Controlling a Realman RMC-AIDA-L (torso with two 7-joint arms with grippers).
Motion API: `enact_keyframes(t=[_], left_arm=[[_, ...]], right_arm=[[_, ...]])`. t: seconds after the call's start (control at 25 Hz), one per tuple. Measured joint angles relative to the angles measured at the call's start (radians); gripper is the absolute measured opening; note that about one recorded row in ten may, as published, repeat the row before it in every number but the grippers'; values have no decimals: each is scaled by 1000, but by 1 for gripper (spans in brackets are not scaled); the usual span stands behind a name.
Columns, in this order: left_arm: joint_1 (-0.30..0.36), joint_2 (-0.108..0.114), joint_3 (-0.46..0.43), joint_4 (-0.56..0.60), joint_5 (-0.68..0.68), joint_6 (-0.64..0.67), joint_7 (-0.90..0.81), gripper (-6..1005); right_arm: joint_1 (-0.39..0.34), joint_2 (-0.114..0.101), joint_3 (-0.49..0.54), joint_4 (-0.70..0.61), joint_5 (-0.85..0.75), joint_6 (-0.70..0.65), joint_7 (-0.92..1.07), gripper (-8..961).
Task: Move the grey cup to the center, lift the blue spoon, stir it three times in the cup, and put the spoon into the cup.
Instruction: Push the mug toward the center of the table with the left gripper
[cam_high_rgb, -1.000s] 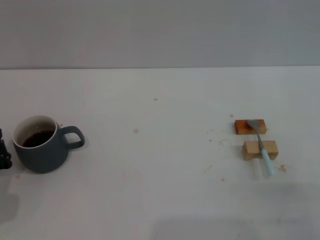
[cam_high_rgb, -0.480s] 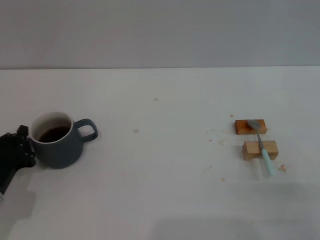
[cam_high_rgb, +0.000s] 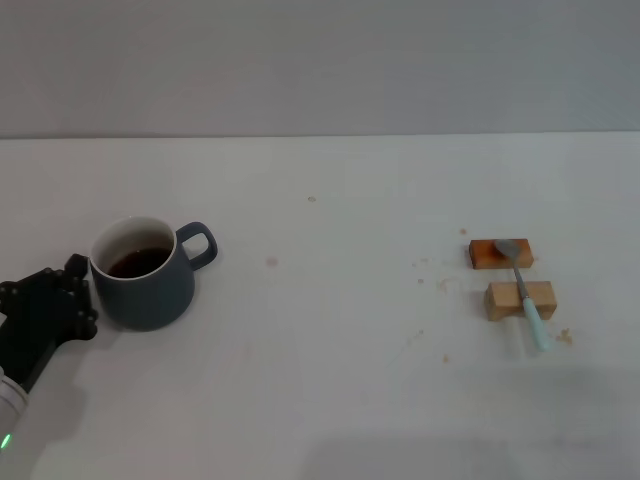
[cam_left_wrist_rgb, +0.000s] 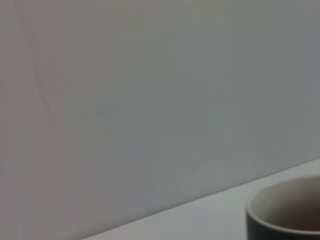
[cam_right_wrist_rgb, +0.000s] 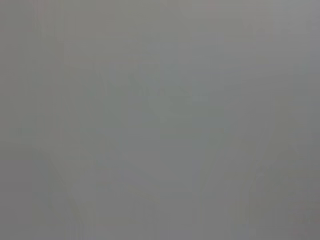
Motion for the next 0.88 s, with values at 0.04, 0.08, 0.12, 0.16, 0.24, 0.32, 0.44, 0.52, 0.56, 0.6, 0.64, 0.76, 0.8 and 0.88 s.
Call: enact_keyframes(t=[0.04,0.08,0.12,0.16,0.24,0.32,0.44,0.52,0.56,0.6,0.64,0.76,0.8,0.88], left_arm=[[-1,1,-7,7,-4,-4,0,-2],[-1,1,-7,7,-4,-4,0,-2],[-3,2,-11,12,-5,-6,0,-2],[-8,4,-19,22,-6,-9,4,-2],[-16,5,-25,31,-6,-11,15,-2],[-19,5,-27,34,-6,-14,22,-2],[-38,3,-31,38,-7,-35,58,-2],[-47,3,-29,34,-4,-51,73,-2],[-48,3,-27,33,-3,-53,75,-2],[-49,3,-25,32,-2,-54,76,-2],[-49,3,-25,32,-2,-54,76,-2],[-50,2,-16,23,-2,-50,76,-2],[-50,2,-11,21,-1,-49,77,-2],[-50,1,4,19,0,-47,77,-2]], right_arm=[[0,0,-2,0,0,-2,0,707],[-1,-1,-3,0,0,-5,0,707],[-2,-1,-3,0,0,-7,0,707],[-3,-1,-4,0,0,-10,0,707],[-3,-1,-4,0,0,-10,0,707],[-4,-1,-4,0,0,-11,0,707],[-5,-1,-4,0,0,-12,0,707],[-5,-1,-4,0,0,-12,0,707],[-4,-1,-4,0,0,-12,0,707],[-4,-1,-4,0,0,-12,0,707],[-4,-1,-4,0,0,-12,0,707],[-1,-1,-4,0,0,-12,0,707],[0,-1,-4,0,0,-12,0,707],[3,-1,-4,0,0,-12,0,707]])
